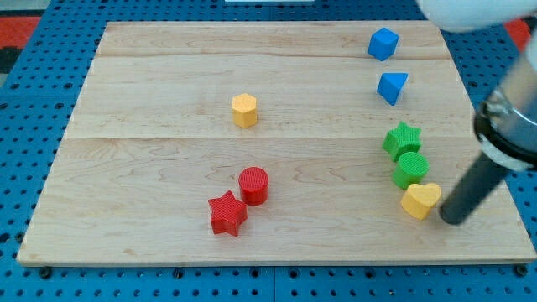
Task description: Move the yellow heart close to yellow hexagon
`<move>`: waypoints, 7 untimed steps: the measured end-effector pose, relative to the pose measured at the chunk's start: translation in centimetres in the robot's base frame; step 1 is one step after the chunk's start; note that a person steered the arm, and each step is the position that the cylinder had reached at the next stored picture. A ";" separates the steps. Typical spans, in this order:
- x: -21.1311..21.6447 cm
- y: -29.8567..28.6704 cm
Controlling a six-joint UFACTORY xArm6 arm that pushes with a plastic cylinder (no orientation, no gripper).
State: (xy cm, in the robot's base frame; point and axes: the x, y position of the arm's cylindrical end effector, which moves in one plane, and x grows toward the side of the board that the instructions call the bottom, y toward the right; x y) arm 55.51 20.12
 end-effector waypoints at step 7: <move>-14.1 -17.9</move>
State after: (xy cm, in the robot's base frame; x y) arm 41.43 2.26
